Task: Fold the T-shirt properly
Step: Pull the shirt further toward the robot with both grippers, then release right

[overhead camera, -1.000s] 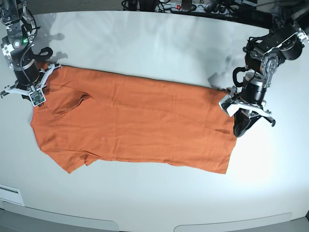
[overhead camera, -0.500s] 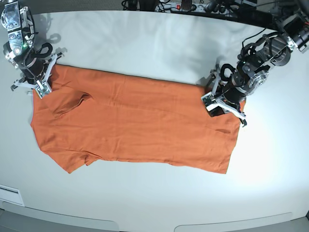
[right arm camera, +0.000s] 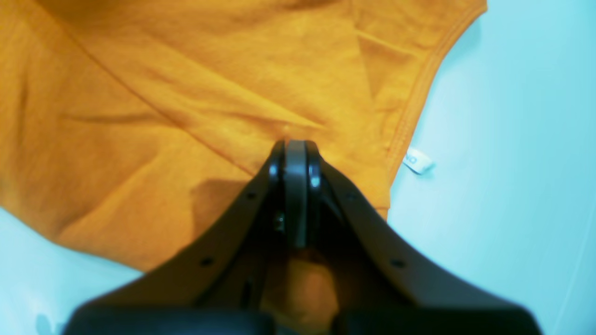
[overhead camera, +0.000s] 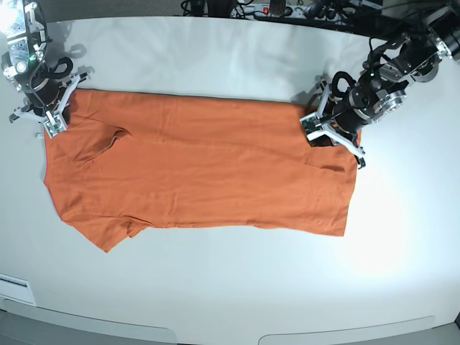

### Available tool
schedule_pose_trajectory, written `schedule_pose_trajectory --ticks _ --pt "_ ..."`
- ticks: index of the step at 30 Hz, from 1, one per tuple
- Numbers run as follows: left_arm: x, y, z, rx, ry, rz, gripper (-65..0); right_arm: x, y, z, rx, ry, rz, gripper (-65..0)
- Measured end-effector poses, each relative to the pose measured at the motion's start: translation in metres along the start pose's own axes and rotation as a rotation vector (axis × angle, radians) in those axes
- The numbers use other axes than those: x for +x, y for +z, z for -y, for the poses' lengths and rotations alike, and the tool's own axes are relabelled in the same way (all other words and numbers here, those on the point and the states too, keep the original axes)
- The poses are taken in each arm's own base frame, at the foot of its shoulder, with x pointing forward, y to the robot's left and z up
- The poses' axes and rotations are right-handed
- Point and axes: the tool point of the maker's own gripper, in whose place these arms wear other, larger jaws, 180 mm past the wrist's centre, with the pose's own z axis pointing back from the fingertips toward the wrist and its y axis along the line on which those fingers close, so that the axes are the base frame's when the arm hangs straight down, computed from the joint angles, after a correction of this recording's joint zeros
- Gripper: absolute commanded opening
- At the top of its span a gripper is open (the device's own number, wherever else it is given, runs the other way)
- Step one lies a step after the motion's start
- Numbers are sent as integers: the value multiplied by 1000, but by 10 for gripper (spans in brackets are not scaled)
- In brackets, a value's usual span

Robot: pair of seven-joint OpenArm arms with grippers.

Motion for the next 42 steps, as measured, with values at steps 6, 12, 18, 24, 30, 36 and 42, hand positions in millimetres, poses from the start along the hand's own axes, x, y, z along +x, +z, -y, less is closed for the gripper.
schedule_pose_trajectory --ticks 6,12,18,24,30,36,42 --pt "-2 17 25 -43 -44 -2 -650 -17 7 -11 9 -1 -13 -650" --pt "2 33 46 -60 -91 -13 -650 -36 25 -26 -10 9 -63 -650" --pt "11 51 68 -117 -93 -15 -650 -56 52 -43 -29 82 -163 -650" --pt "7 61 71 -140 -134 -28 -650 -76 67 -42 -91 107 -255 -650" --pt "7 62 66 -113 -120 -30 -650 -79 68 -40 -116 92 -264 -650" --pt "18 70 29 101 -90 -44 -650 -78 78 -27 -204 117 -305 -650" --pt "34 80 5 236 -95 -4 -650 -46 90 -8 -325 171 -220 -643"
